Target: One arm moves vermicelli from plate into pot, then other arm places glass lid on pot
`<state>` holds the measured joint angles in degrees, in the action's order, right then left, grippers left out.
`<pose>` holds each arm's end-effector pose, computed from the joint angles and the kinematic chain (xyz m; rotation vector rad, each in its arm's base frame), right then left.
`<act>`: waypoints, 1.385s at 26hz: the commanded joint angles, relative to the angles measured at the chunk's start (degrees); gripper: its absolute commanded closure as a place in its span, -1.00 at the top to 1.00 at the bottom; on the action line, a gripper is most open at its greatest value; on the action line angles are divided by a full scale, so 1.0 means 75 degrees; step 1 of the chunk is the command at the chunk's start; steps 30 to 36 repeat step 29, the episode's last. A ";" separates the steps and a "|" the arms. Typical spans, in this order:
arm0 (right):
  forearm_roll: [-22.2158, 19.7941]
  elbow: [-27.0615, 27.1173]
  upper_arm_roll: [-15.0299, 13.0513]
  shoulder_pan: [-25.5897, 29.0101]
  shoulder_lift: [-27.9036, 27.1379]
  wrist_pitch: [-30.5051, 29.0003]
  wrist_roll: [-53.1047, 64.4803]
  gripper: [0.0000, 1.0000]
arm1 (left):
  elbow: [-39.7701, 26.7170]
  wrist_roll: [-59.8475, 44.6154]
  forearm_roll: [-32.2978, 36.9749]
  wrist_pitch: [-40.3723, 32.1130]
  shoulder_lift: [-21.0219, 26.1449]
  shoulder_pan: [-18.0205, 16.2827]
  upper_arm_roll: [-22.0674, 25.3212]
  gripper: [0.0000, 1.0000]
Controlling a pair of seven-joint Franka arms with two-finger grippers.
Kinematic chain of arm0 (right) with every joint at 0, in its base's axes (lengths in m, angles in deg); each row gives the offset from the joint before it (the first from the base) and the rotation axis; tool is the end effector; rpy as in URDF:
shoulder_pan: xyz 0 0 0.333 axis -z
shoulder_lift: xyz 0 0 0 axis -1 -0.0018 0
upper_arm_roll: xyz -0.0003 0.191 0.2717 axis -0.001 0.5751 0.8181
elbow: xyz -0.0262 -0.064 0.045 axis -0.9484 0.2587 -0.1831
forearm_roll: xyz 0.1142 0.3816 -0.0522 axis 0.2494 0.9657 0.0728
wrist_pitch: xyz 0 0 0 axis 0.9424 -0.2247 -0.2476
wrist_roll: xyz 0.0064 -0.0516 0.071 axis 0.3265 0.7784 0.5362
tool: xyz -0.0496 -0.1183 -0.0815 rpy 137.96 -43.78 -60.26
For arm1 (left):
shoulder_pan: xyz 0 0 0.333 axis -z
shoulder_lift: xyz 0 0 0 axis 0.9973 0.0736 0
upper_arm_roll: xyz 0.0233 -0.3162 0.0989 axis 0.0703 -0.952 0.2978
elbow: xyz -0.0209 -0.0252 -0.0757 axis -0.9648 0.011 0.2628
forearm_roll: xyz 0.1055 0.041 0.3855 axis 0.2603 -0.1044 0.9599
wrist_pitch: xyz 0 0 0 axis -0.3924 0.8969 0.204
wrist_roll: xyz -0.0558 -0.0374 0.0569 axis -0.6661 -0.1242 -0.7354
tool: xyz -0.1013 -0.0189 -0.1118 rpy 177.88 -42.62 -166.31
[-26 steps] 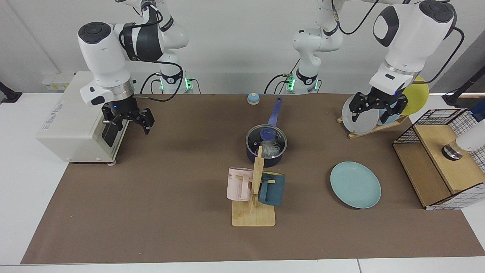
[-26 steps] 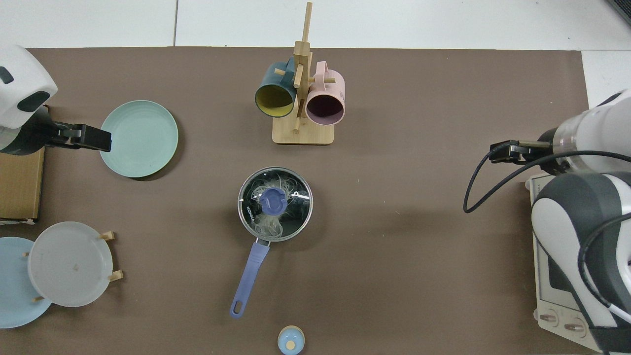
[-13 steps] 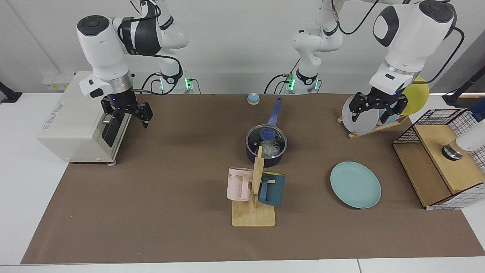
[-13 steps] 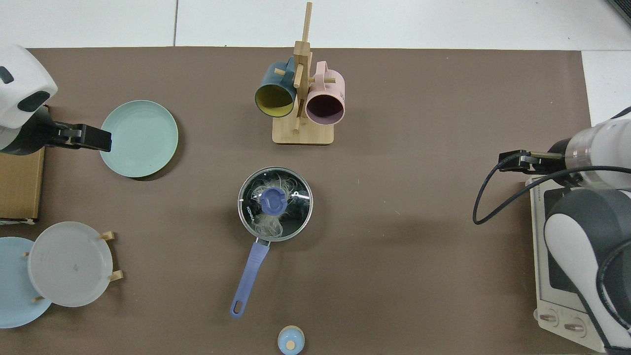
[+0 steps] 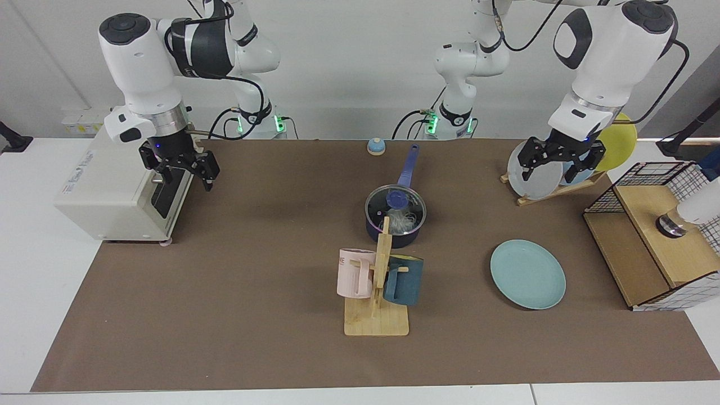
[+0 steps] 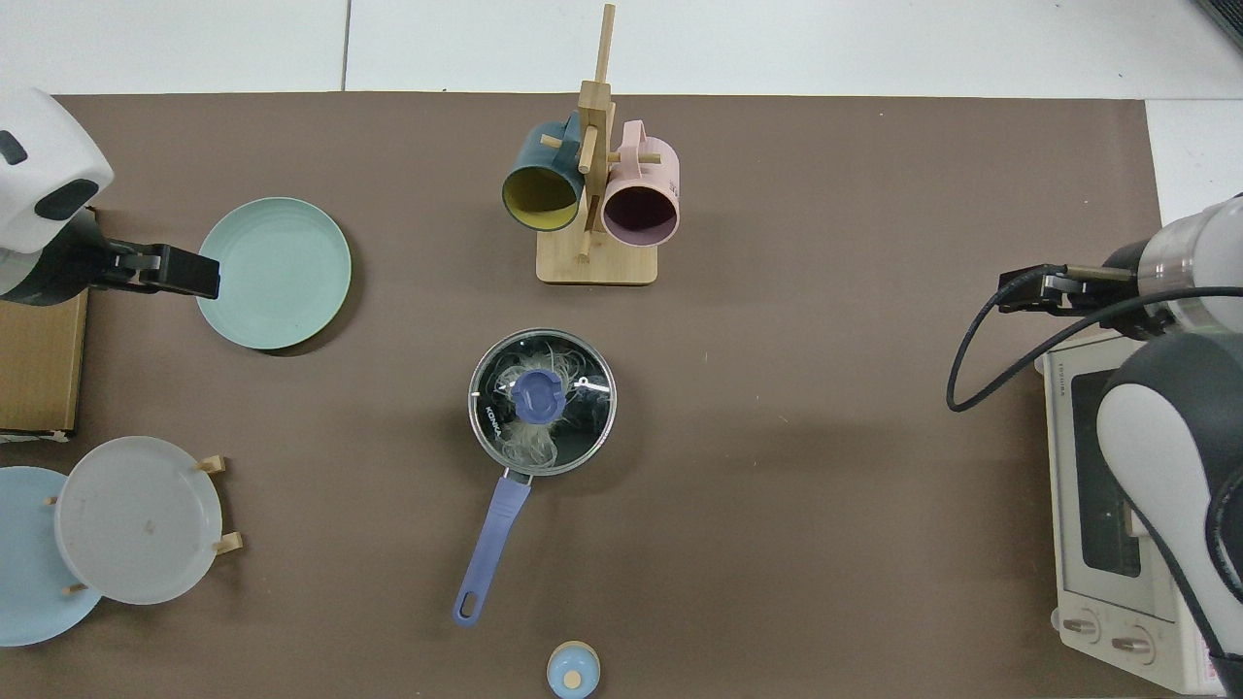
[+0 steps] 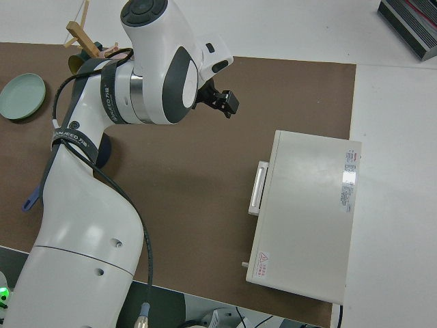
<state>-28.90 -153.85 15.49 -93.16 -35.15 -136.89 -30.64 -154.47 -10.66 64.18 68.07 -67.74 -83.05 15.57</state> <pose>0.5874 -0.0061 0.5232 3.0666 -0.3104 0.1660 0.6077 -0.0321 0.5731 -3.1240 0.2110 -0.1321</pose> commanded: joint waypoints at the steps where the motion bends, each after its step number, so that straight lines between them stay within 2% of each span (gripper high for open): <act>1: -0.0012 0.0375 0.0093 0.0154 -0.0135 0.0237 0.0248 0.98 | 0.0144 0.0131 -0.0115 -0.0181 0.0010 0.0012 0.0042 1.00; 7: -0.0001 0.0504 0.0093 0.0166 -0.0205 0.0412 0.0236 0.98 | 0.0144 0.0131 -0.0115 -0.0181 0.0010 0.0023 0.0043 1.00; 13: 0.0105 0.1195 0.0093 0.0166 -0.0475 0.0939 0.0260 0.98 | 0.0132 0.0131 -0.0115 -0.0181 0.0010 0.0012 0.0066 1.00; 36: 0.0116 0.1149 0.0105 0.0095 -0.0452 0.0998 0.0400 0.98 | 0.0144 0.0119 -0.0115 -0.0181 0.0010 0.0012 0.0042 1.00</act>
